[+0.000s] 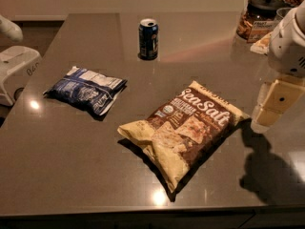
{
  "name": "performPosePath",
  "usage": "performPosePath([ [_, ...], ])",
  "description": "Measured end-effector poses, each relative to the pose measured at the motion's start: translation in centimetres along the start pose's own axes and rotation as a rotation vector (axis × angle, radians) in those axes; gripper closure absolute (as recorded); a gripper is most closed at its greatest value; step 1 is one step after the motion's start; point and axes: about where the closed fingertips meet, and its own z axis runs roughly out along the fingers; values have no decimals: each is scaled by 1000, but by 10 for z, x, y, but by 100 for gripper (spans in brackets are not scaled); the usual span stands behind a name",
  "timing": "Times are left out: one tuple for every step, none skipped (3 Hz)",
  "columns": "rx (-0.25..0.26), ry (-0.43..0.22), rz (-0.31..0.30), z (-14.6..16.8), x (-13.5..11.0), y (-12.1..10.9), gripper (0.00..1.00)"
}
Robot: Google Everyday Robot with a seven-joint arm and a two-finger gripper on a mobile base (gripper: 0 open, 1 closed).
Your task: Pick pepsi can
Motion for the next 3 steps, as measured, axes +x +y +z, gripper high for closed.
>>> performPosePath([
  [0, 0, 0, 0, 0, 0, 0],
  [0, 0, 0, 0, 0, 0, 0],
  [0, 0, 0, 0, 0, 0, 0],
])
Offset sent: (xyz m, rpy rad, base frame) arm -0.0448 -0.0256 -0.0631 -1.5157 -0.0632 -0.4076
